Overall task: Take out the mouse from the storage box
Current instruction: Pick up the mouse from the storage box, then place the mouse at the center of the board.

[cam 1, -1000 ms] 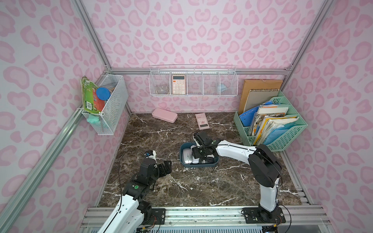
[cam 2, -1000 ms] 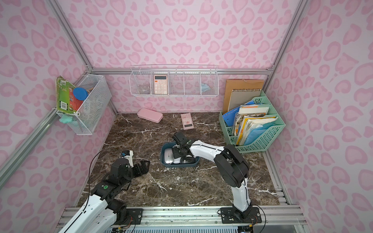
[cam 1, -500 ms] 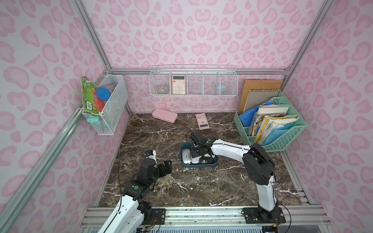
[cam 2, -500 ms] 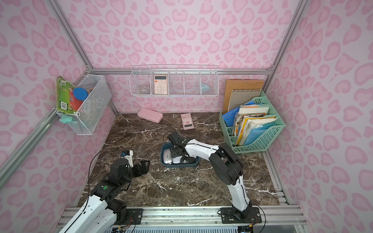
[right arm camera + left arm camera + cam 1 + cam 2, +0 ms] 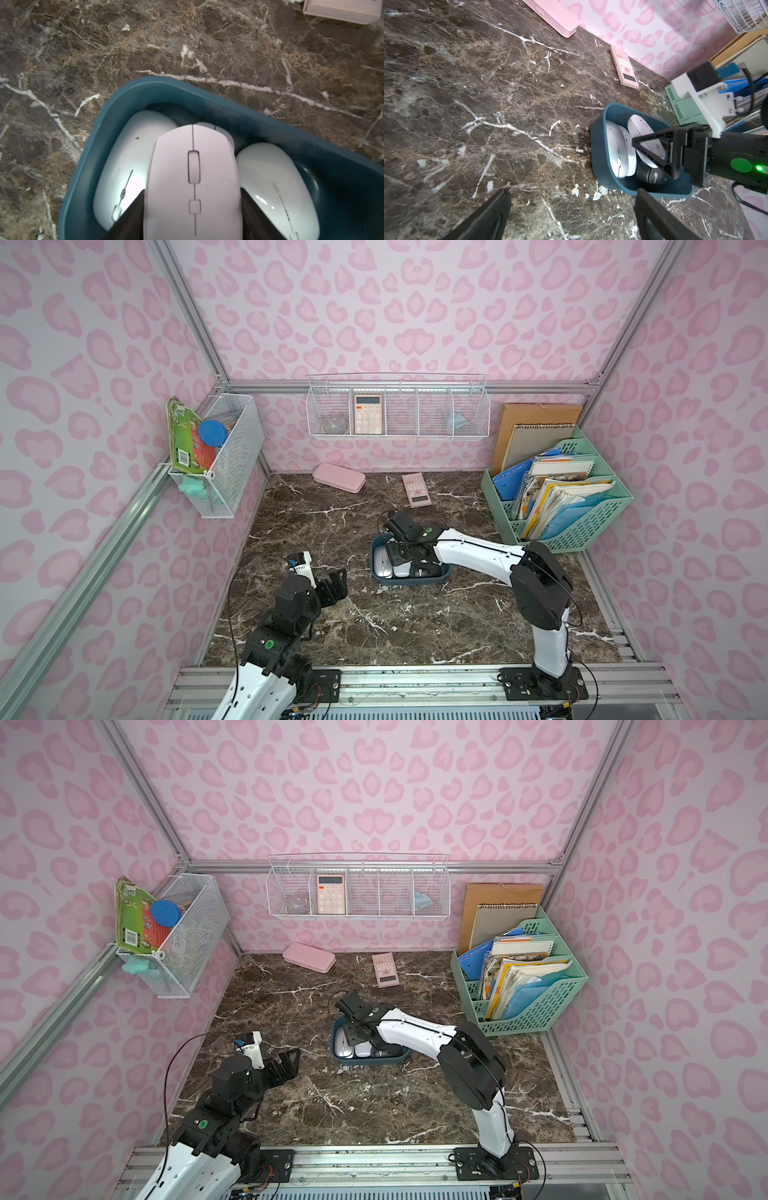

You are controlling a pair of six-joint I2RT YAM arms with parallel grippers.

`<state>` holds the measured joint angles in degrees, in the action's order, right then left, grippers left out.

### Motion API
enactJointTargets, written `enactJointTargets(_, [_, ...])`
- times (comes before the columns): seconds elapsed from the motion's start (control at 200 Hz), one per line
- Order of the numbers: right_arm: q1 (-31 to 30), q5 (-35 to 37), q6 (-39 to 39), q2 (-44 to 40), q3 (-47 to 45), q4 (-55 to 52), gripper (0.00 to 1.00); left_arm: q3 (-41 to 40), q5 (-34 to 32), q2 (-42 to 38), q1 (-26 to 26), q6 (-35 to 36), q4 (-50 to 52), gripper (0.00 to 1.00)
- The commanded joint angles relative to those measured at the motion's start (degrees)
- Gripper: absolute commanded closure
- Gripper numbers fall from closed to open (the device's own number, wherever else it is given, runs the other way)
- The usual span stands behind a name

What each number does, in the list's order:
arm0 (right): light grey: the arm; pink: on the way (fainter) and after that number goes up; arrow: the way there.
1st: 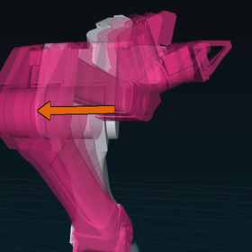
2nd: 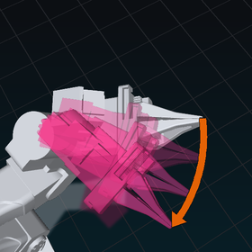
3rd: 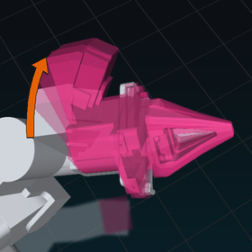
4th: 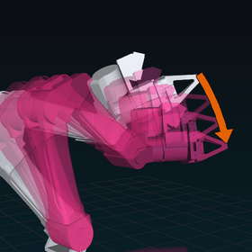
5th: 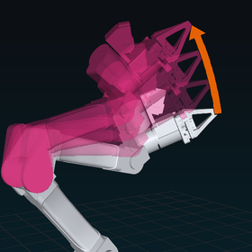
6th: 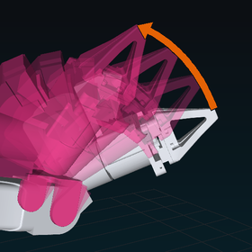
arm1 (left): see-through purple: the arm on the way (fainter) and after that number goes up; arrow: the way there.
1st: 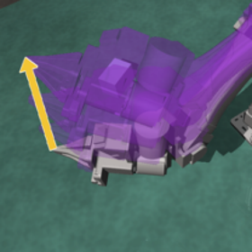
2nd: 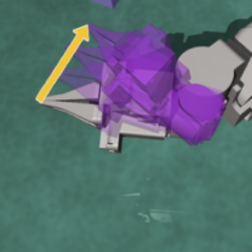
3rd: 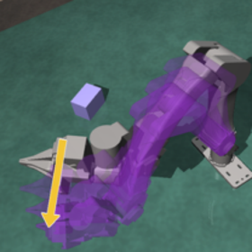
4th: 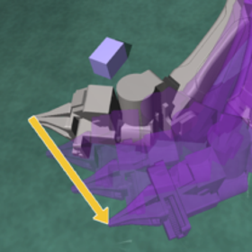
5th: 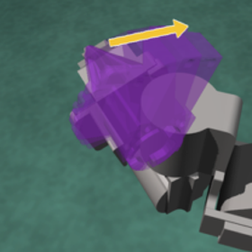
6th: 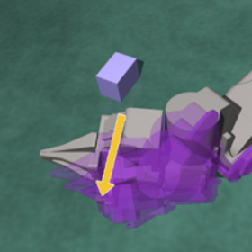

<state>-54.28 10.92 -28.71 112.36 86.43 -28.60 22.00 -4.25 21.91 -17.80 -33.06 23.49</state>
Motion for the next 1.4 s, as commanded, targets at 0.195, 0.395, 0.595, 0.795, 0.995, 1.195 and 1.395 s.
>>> enactJointTargets(0.195, [-7.77, 4.94, -5.82, -3.61, 1.37, -4.22, 0.42, 0.27, -5.03, -16.10, -0.43, -0.88, 11.52, 0.04])
enactJointTargets(0.395, [-15.56, 5.72, -9.51, -3.78, 1.44, -3.45, 0.43, 0.82, -9.59, -20.36, -3.81, -0.83, 14.13, 0.06])
enactJointTargets(0.595, [-20.28, 3.59, -11.57, -0.55, 1.43, -1.42, 0.43, 1.63, -12.70, -21.09, -4.52, -1.98, 16.23, 0.08])
enactJointTargets(0.795, [-21.45, 1.13, -11.98, 2.44, 1.22, 0.80, 0.43, 1.91, -13.97, -21.16, -4.79, -3.02, 17.18, 0.07])
enactJointTargets(0.995, [-21.42, 0.27, -11.99, 5.42, 1.37, 2.18, 0.43, 2.26, -15.81, -21.19, -4.96, -3.87, 18.42, 0.07])
enactJointTargets(1.195, [-20.82, 0.66, -12.95, 9.23, 4.55, 0.61, 0.43, 2.43, -17.44, -21.21, -4.96, -4.45, 19.29, 0.07])
enactJointTargets(1.395, [-20.55, 2.26, -11.88, 13.33, 9.37, -1.77, 0.43, 2.30, -18.60, -21.18, -4.96, -4.56, 19.52, 0.07])
